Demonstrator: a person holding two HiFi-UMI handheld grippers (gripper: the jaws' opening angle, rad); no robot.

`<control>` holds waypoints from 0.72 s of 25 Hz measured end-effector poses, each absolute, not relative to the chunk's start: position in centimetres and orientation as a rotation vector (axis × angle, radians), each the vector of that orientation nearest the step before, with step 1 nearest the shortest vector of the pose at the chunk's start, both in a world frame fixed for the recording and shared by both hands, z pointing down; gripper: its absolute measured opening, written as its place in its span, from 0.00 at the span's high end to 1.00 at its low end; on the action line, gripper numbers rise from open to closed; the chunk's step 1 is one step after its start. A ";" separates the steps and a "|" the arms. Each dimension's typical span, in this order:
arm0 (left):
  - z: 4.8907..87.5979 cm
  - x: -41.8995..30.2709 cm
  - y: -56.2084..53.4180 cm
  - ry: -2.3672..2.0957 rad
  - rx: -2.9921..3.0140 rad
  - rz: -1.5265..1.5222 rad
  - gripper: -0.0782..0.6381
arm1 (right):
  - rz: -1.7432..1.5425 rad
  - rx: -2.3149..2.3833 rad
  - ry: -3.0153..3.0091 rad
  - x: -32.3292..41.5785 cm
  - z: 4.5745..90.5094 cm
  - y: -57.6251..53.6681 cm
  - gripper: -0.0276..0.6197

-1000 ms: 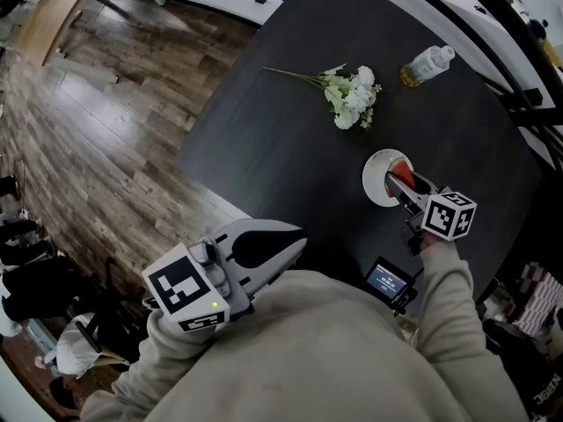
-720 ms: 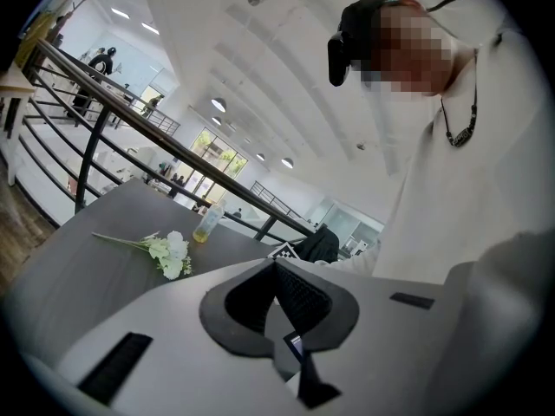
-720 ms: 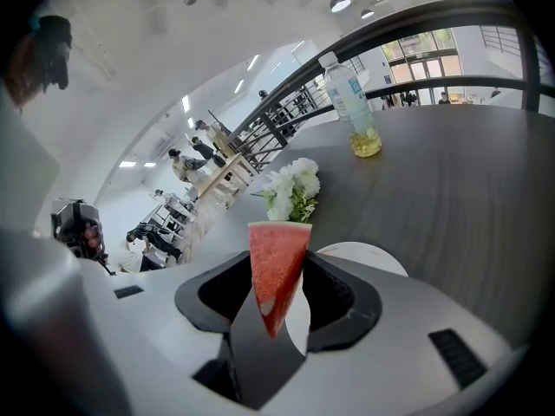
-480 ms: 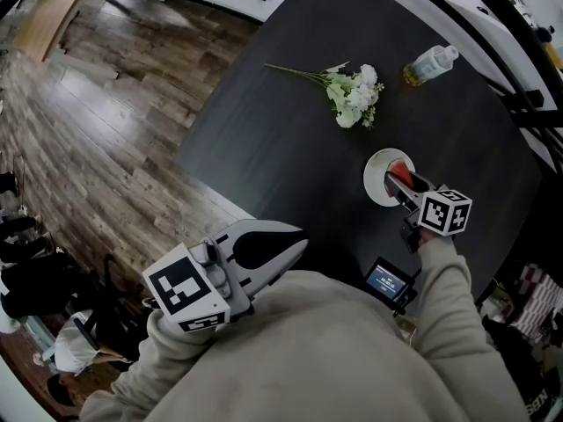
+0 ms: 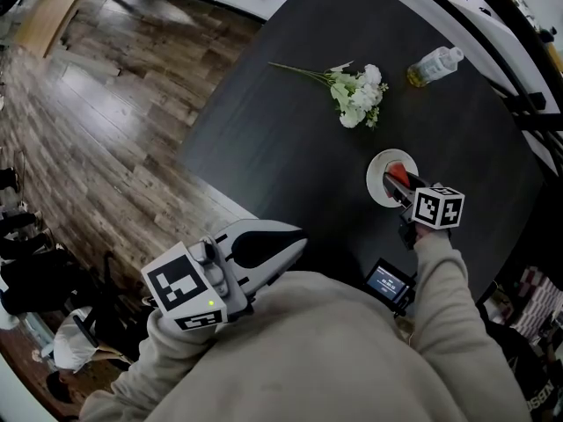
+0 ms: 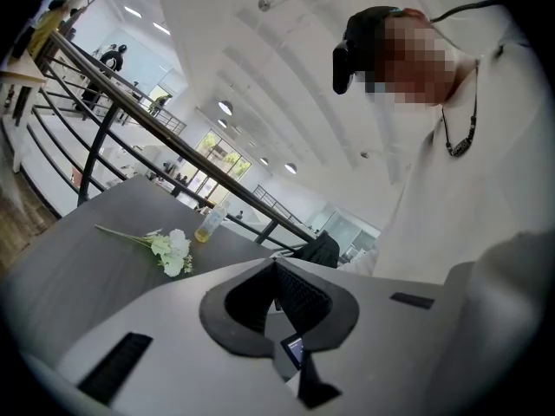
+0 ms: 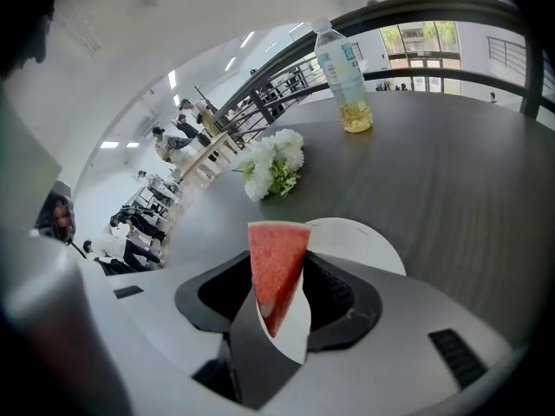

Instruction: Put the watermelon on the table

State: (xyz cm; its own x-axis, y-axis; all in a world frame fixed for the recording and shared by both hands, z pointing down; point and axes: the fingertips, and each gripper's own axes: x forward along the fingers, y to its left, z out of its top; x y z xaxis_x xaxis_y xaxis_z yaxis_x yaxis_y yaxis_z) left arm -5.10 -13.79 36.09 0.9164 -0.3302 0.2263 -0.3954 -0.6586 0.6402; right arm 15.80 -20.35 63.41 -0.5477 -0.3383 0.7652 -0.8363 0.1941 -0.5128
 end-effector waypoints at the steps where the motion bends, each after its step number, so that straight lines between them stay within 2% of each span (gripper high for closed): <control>1: 36.1 -5.1 -13.8 -0.513 2.342 0.115 0.89 | 1.321 1.091 -1.970 15.9 63.8 -20.2 0.65; 18: 36.7 -5.6 -13.6 -0.502 2.331 0.123 0.89 | 1.192 1.060 -1.876 16.0 66.8 -19.6 0.65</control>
State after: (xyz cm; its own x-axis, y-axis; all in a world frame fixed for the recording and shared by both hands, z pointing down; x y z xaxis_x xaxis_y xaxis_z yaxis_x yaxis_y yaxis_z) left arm -5.57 -13.61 36.71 0.9190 -0.3194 0.2310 -0.3901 -0.6527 0.6494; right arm 16.05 -19.60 66.75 -0.4491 -0.2790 0.8488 -0.8870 0.2539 -0.3858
